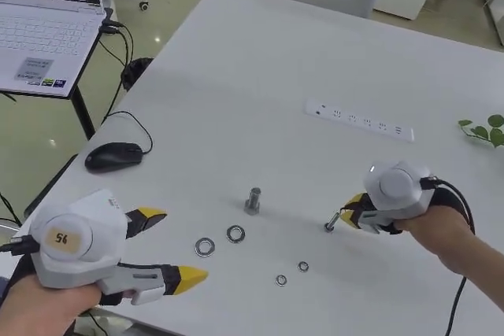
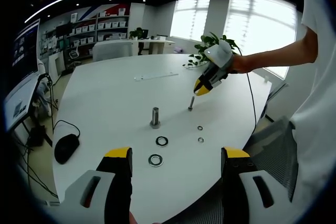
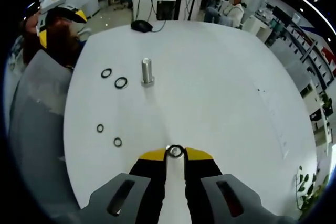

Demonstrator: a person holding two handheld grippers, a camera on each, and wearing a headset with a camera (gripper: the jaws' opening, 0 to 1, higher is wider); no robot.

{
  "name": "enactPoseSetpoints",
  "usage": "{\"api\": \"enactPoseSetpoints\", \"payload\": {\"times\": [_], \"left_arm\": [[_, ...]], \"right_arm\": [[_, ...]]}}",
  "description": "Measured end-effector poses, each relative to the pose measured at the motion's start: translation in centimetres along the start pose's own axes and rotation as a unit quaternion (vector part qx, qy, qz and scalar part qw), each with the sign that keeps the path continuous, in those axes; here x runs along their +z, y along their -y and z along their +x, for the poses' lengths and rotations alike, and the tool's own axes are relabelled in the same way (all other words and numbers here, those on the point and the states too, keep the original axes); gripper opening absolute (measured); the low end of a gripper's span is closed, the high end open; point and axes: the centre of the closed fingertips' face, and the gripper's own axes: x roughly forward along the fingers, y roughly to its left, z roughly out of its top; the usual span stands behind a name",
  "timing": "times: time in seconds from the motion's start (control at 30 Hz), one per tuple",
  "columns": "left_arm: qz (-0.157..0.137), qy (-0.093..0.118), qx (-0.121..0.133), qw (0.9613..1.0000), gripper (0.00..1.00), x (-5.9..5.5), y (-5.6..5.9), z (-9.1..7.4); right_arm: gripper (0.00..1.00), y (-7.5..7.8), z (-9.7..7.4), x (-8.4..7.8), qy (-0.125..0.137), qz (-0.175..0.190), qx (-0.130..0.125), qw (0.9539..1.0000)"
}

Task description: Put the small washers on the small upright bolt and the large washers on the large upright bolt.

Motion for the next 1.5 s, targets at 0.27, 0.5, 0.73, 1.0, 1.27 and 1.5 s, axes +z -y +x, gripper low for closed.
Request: {"api": "enactPoseSetpoints", "payload": {"times": [0.27, 0.5, 0.73, 1.0, 1.27, 1.5], "left_arm": [[-0.003, 0.001, 0.001, 1.0000, 0.68, 0.0, -0.1, 0.0], [-0.006, 0.001, 0.001, 1.0000, 0.68, -0.2, -0.1, 0.1], [-0.008, 0.001, 0.003, 1.0000, 0.68, -0.3, -0.4, 0.0], [-0.009, 0.000, 0.005, 0.9999, 0.68, -0.5, -0.6, -0.2], [-0.010, 0.000, 0.005, 0.9999, 0.68, -0.5, -0.5, -0.2], [-0.010, -0.002, 0.006, 0.9999, 0.68, -0.5, -0.5, -0.2]], "right_arm": [[0.12, -0.2, 0.6, -0.1, -0.025, -0.027, 0.011, 0.9993], [0.12, -0.2, 1.2, -0.5, -0.038, -0.033, 0.016, 0.9986], [0.13, -0.2, 1.5, -0.5, -0.044, -0.035, 0.017, 0.9983], [0.13, -0.3, 1.8, -0.7, -0.051, -0.039, 0.021, 0.9977], [0.13, -0.4, 2.3, -1.0, -0.061, -0.038, 0.022, 0.9972], [0.13, -0.5, 2.9, -1.3, -0.068, -0.040, 0.022, 0.9966]]}}
